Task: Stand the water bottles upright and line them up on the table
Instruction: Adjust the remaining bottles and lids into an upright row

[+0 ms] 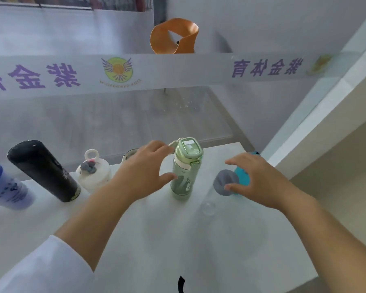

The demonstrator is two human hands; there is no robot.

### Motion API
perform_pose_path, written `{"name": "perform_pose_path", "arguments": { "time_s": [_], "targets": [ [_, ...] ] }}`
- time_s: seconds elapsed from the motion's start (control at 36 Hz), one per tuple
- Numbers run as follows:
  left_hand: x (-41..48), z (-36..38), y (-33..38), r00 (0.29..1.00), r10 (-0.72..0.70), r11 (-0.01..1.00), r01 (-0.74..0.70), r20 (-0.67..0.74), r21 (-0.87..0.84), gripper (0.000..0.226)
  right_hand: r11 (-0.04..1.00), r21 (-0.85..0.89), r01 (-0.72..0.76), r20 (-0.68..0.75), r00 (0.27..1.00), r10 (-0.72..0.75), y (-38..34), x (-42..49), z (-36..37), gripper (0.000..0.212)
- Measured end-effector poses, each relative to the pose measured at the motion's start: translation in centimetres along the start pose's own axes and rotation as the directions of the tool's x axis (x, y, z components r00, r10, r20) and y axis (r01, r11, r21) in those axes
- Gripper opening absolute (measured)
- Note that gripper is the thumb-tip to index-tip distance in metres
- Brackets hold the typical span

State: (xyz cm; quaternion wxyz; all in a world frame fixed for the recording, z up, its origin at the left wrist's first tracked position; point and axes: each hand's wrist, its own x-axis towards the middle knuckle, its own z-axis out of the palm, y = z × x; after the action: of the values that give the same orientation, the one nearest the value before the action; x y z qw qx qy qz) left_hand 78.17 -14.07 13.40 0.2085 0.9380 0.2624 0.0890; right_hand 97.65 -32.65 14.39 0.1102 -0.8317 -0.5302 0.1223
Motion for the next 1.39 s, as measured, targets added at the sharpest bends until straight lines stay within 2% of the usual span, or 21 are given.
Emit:
{"name": "perform_pose_path", "arguments": {
  "time_s": [0.14, 0.31, 0.44, 0.61, 0.86, 0.97, 1.11, 1.39],
  "targets": [
    [1.5, 1.9, 2.7, 0.995, -0.096, 0.995, 0.096, -0.019, 0.012, 0.080, 0.994, -0.039, 0.100, 0.100, 0.990, -0.096, 2.6, 1.0, 0.2, 0.072],
    [2.6, 3.2, 4.6, 0.979, -0.204, 0.979, 0.204, 0.006, -0.004, 0.093, 0.980, -0.055, 0.192, 0.205, 0.963, -0.177, 3.7, 2.5, 0.7, 0.076],
    [3.8, 3.7, 5.0, 0.961, -0.276, 0.959, 0.276, 0.010, -0.063, 0.093, 0.956, -0.049, 0.288, 0.273, 0.925, -0.264, 3.7, 3.6, 0.9, 0.065],
    [5.4, 4.0, 5.4, 0.939, -0.345, 0.934, 0.343, -0.003, -0.098, 0.088, 0.938, -0.041, 0.343, 0.252, 0.912, -0.323, 4.1, 4.8, 0.8, 0.056],
    [7.3, 4.2, 6.2, 0.935, -0.351, 0.925, 0.338, -0.048, -0.175, 0.069, 0.964, -0.011, 0.266, 0.150, 0.953, -0.262, 5.6, 6.8, -0.3, 0.054],
    [8.2, 4.3, 6.3, 0.936, -0.348, 0.924, 0.335, -0.043, -0.185, 0.068, 0.971, -0.008, 0.239, 0.109, 0.965, -0.237, 6.0, 7.8, -0.7, 0.061],
    [8.7, 4.2, 6.2, 0.935, -0.347, 0.921, 0.327, -0.067, -0.212, 0.069, 0.977, 0.005, 0.211, 0.073, 0.975, -0.211, 6.3, 9.1, -1.2, 0.059],
    [10.0, 4.1, 5.9, 0.936, -0.347, 0.920, 0.326, -0.065, -0.219, 0.070, 0.989, -0.007, 0.147, 0.091, 0.985, -0.146, 6.9, 11.8, -1.5, 0.056]
  ]
}}
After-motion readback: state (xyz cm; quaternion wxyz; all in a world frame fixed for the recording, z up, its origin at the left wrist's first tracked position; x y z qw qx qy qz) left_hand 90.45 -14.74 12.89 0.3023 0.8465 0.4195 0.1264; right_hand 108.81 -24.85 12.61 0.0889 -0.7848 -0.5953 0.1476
